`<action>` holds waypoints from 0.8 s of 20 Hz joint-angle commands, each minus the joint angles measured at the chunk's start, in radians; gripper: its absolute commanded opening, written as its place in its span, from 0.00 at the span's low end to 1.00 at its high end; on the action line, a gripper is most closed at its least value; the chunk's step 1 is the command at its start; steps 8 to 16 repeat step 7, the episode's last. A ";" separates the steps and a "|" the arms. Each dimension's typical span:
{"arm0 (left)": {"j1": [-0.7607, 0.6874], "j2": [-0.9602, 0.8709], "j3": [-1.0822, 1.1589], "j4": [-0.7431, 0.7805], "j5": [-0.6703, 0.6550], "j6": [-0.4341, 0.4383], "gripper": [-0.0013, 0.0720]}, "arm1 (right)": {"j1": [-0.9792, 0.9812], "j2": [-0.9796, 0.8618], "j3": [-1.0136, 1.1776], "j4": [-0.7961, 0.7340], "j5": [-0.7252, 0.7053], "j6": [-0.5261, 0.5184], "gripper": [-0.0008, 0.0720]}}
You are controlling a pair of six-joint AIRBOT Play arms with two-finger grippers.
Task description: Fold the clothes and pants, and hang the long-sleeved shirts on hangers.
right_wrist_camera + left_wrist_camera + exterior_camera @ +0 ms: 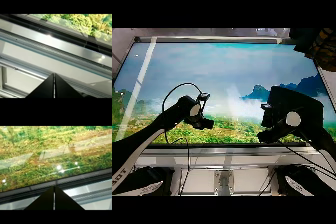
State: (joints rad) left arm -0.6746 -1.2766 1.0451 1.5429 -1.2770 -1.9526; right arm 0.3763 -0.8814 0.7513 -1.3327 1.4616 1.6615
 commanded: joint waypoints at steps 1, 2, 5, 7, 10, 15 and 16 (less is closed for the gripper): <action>0.001 0.000 0.000 0.000 0.000 0.000 0.04 | 0.006 0.000 -0.001 -0.001 -0.016 0.026 0.03; 0.001 0.000 0.000 0.000 0.000 0.000 0.04 | 0.006 0.000 -0.001 -0.001 -0.016 0.026 0.03; 0.001 0.000 0.000 0.000 0.000 0.000 0.04 | 0.006 0.000 -0.001 -0.001 -0.014 0.029 0.03; 0.001 0.000 0.000 0.000 0.000 0.000 0.04 | 0.006 0.000 -0.001 -0.001 -0.014 0.029 0.03; 0.001 0.000 0.000 0.000 0.000 0.000 0.04 | 0.006 0.000 -0.001 -0.001 -0.014 0.029 0.03; 0.001 0.000 0.000 0.000 0.000 0.000 0.04 | 0.006 0.000 -0.001 -0.001 -0.014 0.029 0.03; 0.001 0.000 0.000 0.000 0.000 0.000 0.04 | 0.006 0.000 -0.001 -0.001 -0.014 0.029 0.03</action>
